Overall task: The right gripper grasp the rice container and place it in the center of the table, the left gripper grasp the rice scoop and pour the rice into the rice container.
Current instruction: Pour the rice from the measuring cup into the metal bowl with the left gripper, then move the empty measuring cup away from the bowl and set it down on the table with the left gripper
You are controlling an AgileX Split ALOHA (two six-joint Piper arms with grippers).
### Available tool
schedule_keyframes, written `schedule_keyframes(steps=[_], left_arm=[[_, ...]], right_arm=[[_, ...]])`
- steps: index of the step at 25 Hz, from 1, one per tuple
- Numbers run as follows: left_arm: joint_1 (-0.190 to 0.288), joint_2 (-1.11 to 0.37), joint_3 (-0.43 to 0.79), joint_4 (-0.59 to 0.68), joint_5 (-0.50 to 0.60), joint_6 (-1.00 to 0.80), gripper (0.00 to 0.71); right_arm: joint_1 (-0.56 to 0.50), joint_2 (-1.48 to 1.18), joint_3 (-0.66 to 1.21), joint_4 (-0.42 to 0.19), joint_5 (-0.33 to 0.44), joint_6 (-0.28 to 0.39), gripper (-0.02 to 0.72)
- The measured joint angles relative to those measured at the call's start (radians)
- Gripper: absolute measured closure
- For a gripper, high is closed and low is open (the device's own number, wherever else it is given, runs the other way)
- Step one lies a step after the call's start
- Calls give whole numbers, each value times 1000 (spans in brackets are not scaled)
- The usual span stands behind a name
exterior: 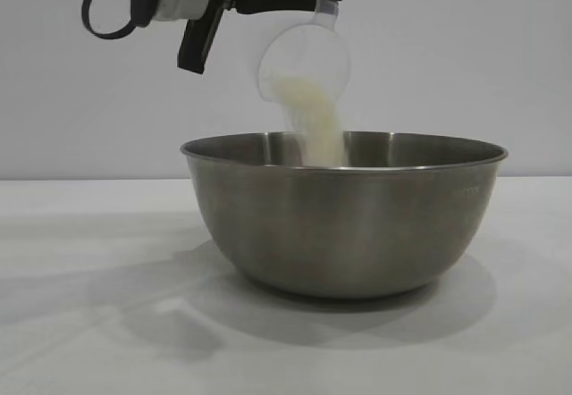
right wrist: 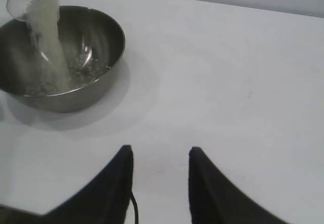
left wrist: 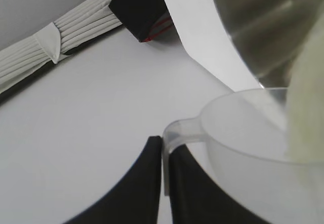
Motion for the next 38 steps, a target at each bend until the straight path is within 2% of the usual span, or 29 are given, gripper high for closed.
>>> schedule_keyframes(steps=[6,8,11,15,19,22,25,28,30,33,38], left_arm=[[0,0,0,0,0,-28,710],[0,0,0,-7,-2,-107,710],[0,0,0,-80,-12,-361,710],[0,0,0,-327,-25,-689,710],[9,0,0,-687,-38,-1003,710],[74,0,0,-777,-64,-1333,710],[191,0,0,-778,-64,-1593,710],[310,0,0,-744,-55,-1706,710],[354,0,0,-729,-20,-1723,710],[383,22,-2,-670,16,-1728,710],[384,122,-2,-603,23,-1736,710]], right_arm=[[0,0,0,0,0,0,484],[0,0,0,0,0,0,484],[0,0,0,0,0,0,484],[0,0,0,0,0,0,484],[0,0,0,0,0,0,484],[0,0,0,0,0,0,484],[0,0,0,0,0,0,484],[0,0,0,0,0,0,484],[0,0,0,0,0,0,484],[0,0,0,0,0,0,484],[0,0,0,0,0,0,484]])
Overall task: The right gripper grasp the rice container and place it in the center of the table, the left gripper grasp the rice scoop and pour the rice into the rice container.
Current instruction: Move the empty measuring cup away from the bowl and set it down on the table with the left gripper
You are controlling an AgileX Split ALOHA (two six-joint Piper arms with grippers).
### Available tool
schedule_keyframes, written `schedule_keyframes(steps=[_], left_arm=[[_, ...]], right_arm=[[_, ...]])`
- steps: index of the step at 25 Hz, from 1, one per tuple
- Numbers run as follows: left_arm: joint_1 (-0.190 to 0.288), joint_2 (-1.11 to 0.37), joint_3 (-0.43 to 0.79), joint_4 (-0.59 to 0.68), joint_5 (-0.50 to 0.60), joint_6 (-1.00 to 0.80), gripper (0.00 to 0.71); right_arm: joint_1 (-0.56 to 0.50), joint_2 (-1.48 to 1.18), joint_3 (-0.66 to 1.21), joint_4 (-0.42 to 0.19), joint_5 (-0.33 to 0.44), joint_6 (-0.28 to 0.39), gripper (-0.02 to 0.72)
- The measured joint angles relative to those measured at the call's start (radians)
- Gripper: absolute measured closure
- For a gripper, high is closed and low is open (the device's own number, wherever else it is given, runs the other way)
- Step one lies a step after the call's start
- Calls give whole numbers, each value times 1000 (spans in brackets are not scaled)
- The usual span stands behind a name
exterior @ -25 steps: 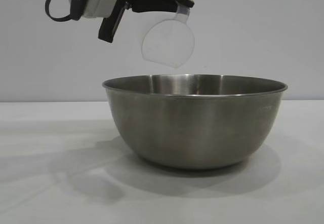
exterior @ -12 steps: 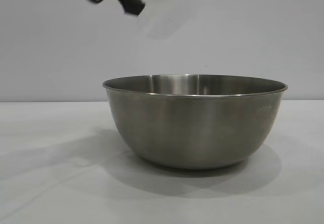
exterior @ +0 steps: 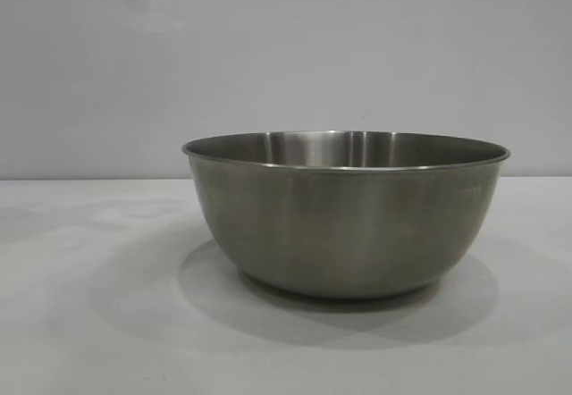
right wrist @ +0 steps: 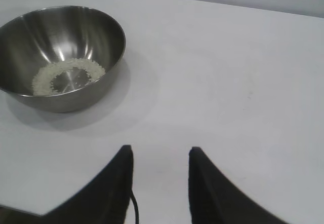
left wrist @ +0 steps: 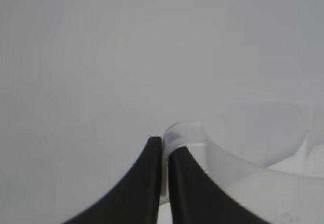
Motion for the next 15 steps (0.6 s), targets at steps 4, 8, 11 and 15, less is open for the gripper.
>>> schedule_keyframes(steps=[4,8,11,15], left_arm=[[0,37,21,1,2,9,710],[0,37,154,-94,-89,108,710],[2,37,281,-208,-213,208,710],[2,37,389,-245,-314,281,710]], right_arm=[[0,0,0,0,0,0,484],[0,0,0,0,0,0,484],[0,0,0,0,0,0,484],[0,0,0,0,0,0,484]])
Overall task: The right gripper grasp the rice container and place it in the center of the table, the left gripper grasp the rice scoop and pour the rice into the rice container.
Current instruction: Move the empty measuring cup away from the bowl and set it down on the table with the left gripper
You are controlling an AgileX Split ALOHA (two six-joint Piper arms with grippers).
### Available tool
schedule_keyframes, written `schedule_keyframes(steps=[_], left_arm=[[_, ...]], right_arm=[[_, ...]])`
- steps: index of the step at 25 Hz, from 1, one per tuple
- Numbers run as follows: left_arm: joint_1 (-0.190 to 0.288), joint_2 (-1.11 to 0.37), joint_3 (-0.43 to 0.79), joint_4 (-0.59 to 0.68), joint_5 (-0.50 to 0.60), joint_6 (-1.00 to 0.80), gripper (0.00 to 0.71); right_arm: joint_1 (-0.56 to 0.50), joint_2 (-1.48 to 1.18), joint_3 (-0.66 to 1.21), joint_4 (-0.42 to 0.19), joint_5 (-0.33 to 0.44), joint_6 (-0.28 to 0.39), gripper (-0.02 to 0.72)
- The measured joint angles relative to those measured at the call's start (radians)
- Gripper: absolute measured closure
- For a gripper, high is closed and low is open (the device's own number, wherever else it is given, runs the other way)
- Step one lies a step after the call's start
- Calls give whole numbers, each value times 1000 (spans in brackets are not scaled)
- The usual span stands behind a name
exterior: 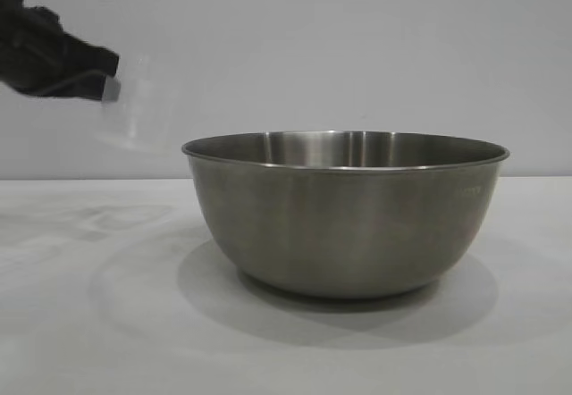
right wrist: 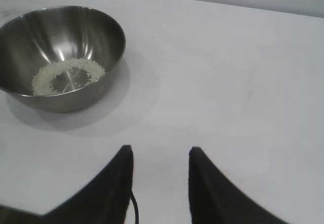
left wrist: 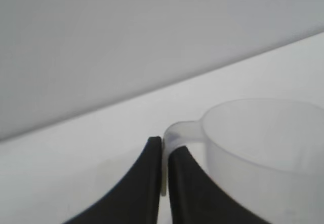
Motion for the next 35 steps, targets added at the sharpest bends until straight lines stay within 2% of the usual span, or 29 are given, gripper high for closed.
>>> schedule_keyframes(steps=[3,7,15,19,20,24,27,28,30,35], left_arm=[[0,0,56,-9,-47,11,710],[0,0,96,-40,-56,19,710],[0,56,119,-38,-61,19,710],[0,75,119,10,-65,19,710],[0,80,119,22,-65,19,651],[0,86,147,36,-68,19,527],[0,86,194,34,-68,28,542],[0,86,209,32,-68,28,501],[0,86,235,18,-68,32,516],[7,75,285,-157,-68,-11,516]], right_arm=[[0,0,0,0,0,0,484],[0,0,0,0,0,0,484],[0,0,0,0,0,0,484],[0,0,0,0,0,0,484],[0,0,0,0,0,0,484],[0,0,0,0,0,0,484],[0,0,0,0,0,0,484],[0,0,0,0,0,0,484],[0,0,0,0,0,0,484],[0,0,0,0,0,0,484]])
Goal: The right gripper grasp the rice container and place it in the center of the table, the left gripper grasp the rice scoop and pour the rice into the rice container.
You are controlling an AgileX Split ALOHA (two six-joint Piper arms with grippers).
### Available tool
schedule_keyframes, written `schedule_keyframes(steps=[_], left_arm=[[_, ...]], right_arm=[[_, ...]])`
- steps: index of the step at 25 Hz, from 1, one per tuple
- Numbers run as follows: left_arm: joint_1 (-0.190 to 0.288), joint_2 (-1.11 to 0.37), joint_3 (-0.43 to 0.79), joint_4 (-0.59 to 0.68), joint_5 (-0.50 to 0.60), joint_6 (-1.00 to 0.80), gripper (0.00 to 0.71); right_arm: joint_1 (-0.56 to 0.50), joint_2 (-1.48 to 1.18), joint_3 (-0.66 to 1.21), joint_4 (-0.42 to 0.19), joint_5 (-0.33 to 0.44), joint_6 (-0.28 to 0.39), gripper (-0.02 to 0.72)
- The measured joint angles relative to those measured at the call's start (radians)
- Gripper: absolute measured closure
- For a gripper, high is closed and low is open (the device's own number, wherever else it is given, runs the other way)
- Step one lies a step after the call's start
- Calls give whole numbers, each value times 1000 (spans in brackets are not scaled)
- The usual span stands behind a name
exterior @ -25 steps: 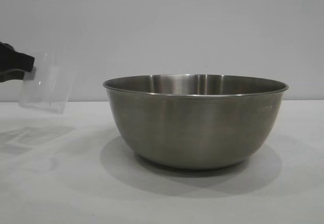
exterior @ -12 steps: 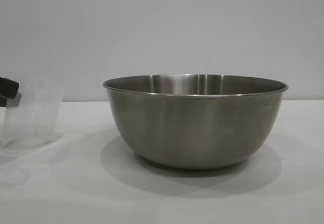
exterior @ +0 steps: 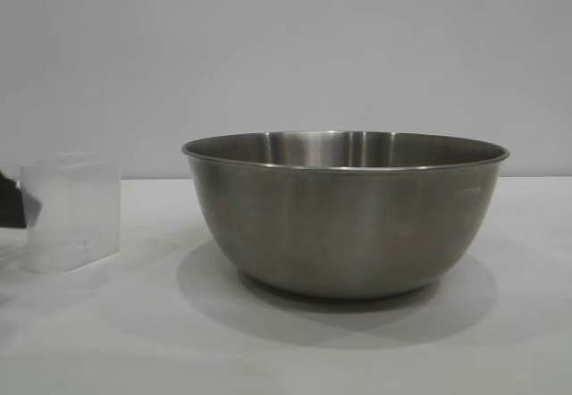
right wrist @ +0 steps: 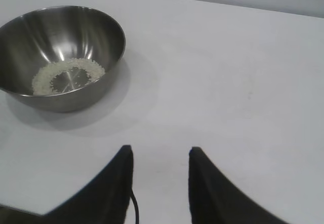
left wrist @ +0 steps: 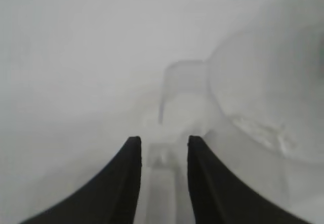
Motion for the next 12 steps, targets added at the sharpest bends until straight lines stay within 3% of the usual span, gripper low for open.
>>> schedule_keyframes(steps=[3,10,12], left_arm=[[42,-10,2,-25,-4,-25,516],[244,-27,-35,48,-6,-40,516],[261,-59,-41,87,-6,-15,516]], right_arm=[[0,0,0,0,0,0,484],[0,0,0,0,0,0,484],[0,0,0,0,0,0,484]])
